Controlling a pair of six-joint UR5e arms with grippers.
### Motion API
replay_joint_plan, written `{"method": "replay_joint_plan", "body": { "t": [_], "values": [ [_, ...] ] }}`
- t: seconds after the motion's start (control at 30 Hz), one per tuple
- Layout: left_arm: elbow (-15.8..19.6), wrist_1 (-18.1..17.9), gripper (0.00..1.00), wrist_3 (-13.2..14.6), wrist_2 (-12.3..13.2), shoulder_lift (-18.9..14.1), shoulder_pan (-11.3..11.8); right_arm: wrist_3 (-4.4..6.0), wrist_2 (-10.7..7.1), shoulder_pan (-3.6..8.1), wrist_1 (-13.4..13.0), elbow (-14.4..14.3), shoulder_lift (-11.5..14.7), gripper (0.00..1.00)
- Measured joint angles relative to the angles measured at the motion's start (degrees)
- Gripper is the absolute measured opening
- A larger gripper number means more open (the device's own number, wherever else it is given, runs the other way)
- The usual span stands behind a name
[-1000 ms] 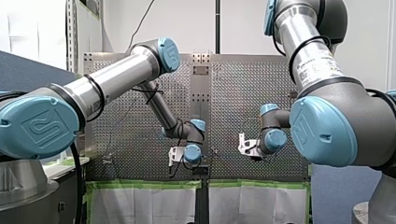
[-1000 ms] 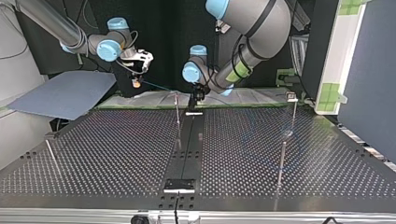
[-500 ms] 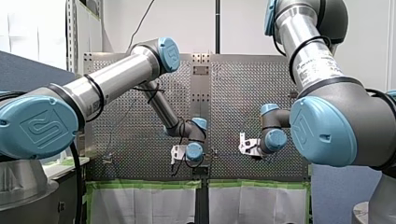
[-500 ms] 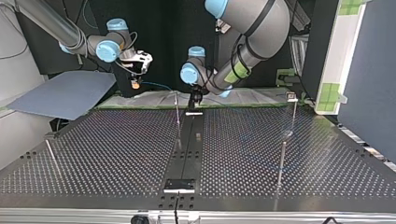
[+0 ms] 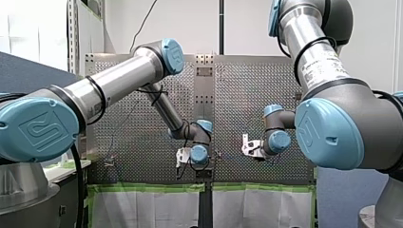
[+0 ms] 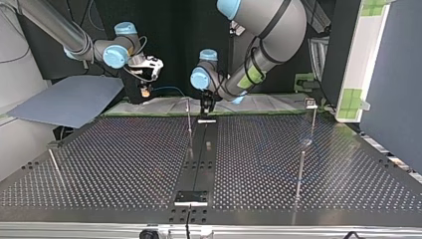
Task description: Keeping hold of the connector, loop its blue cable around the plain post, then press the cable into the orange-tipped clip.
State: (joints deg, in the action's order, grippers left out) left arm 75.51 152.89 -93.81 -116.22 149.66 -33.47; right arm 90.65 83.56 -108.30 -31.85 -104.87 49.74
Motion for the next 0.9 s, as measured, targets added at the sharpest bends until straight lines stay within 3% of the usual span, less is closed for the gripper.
{"method": "replay_joint_plan", "body": {
  "t": [0.37,0.9],
  "values": [
    [-2.69,1.89,0.0,-0.33,-0.07,2.21,0.22,-0.84,0.2,-0.19,0.48,1.52,-2.43,0.0],
    [-4.89,3.48,0.0,-0.83,0.43,2.21,0.69,0.43,0.28,0.62,0.43,3.41,-2.58,0.0]
  ]
}}
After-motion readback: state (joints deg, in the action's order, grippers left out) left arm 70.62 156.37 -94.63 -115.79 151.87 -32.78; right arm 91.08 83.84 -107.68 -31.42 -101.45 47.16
